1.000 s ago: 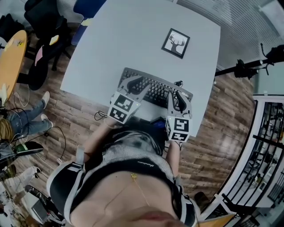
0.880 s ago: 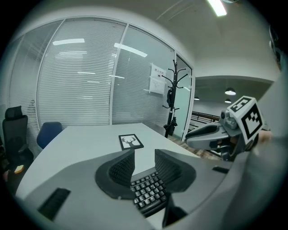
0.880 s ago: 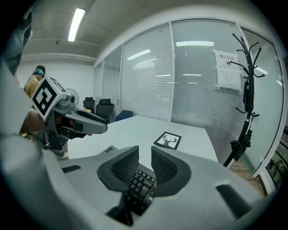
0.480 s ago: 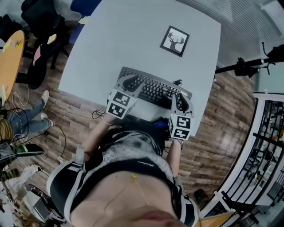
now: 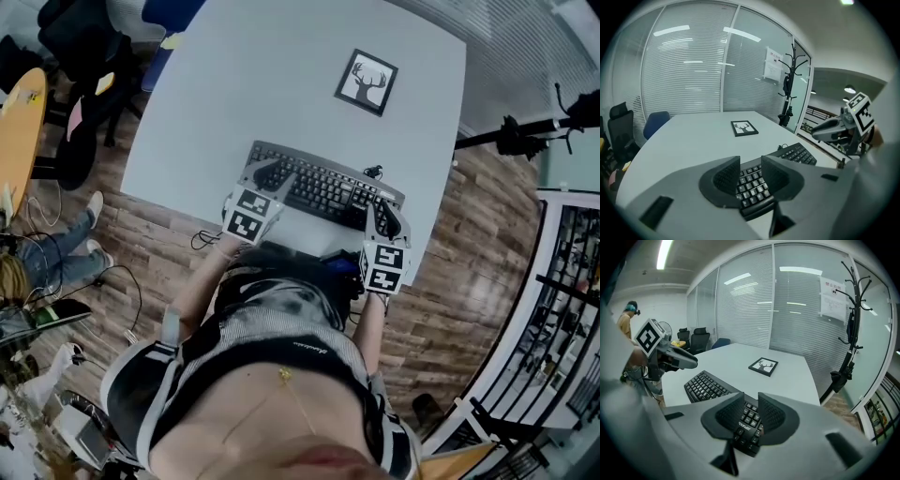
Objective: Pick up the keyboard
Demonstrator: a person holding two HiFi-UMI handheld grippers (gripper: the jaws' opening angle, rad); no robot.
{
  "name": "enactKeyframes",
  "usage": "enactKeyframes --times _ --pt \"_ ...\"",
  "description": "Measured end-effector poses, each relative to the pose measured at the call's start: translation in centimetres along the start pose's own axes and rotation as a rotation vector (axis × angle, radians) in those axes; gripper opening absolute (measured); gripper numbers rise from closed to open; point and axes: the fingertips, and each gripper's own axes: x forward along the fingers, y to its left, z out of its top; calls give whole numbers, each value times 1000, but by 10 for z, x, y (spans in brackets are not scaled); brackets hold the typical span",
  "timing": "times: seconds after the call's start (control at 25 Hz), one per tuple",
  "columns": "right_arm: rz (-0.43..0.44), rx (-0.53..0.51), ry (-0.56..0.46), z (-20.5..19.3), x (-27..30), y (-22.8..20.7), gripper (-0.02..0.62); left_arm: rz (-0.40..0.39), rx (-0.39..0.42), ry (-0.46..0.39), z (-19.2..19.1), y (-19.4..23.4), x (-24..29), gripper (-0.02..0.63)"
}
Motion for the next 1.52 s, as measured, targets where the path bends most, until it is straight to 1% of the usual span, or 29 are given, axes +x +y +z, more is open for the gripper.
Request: enactKeyframes --times 0.48,0.68,0.92,1.0,1.12,1.32,1.52 --pt "-22 39 92 -40 16 -22 99 13 -21 101 -38 8 16 118" --pt "-36 101 109 -49 21 -38 103 28 -46 139 -54 18 19 121" --pt "-61 49 165 -61 31 -52 104 56 -64 171 -69 32 20 123" --pt "-66 48 187 -69 33 -55 107 63 -66 188 -72 36 18 123" --pt "-51 73 210 -79 38 -59 111 67 -65 218 -75 42 17 129" --pt "-32 125 234 -93 47 -64 114 108 -66 209 -81 65 23 132" --pt "-29 143 248 -99 51 -73 117 124 -64 238 -89 77 26 135"
